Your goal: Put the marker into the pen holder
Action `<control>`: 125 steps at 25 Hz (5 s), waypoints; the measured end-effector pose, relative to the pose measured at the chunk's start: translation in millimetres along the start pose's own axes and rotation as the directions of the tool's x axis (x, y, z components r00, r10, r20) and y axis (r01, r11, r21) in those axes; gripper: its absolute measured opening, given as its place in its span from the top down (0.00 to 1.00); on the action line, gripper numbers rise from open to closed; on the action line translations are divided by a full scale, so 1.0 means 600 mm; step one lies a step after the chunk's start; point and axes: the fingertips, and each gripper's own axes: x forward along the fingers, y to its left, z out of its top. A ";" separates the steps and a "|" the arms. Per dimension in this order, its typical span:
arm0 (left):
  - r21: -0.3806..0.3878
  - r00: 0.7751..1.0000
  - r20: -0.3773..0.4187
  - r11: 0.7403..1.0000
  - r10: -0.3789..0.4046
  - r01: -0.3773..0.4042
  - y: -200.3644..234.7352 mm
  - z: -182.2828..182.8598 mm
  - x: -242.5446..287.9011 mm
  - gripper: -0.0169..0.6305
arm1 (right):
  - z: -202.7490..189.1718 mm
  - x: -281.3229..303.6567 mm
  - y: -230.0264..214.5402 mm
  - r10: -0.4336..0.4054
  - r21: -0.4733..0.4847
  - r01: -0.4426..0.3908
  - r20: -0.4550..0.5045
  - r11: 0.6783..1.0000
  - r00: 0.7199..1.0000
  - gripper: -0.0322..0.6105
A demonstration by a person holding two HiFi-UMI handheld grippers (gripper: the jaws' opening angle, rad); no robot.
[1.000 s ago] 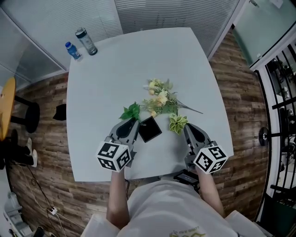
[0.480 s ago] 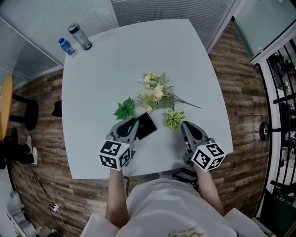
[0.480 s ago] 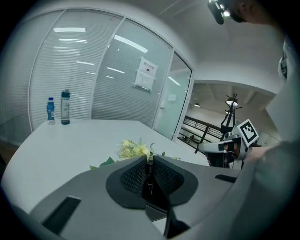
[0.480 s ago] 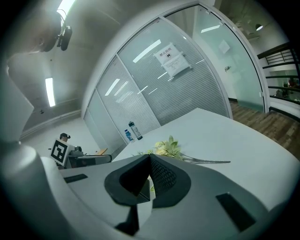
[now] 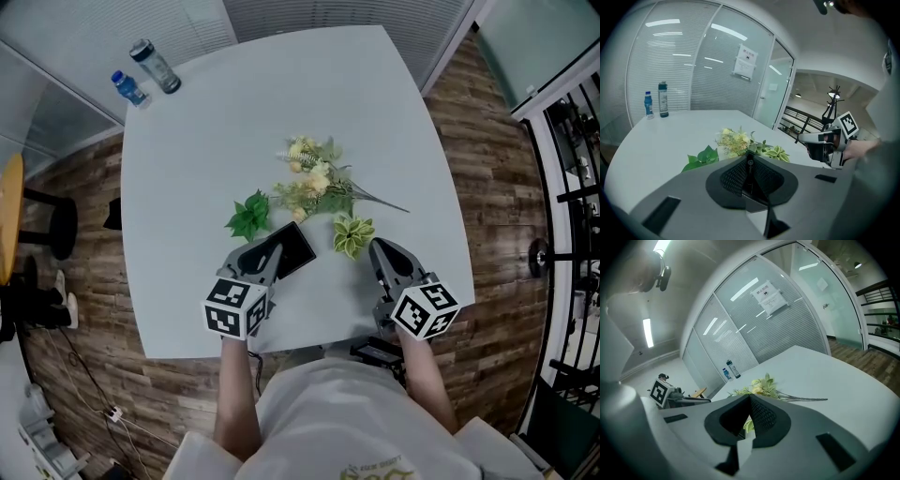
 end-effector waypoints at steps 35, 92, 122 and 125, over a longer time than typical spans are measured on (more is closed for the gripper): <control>0.236 0.991 -0.126 0.972 0.037 -0.006 -0.023 -0.046 0.029 0.74 | -0.004 0.037 0.013 0.048 0.015 -0.047 -0.024 0.999 0.999 0.92; 0.135 0.975 0.199 0.982 0.104 -0.132 -0.072 0.049 -0.073 0.89 | 0.077 -0.089 0.083 0.073 -0.092 -0.061 0.136 0.994 0.988 0.92; 0.013 0.940 0.327 0.994 0.100 -0.110 -0.072 0.071 -0.141 0.96 | 0.076 -0.106 0.131 0.096 -0.167 -0.071 0.143 0.983 0.985 0.93; 0.008 0.936 0.337 0.994 0.103 -0.112 -0.069 0.072 -0.142 0.96 | 0.076 -0.105 0.129 0.094 -0.166 -0.070 0.143 0.984 0.985 0.93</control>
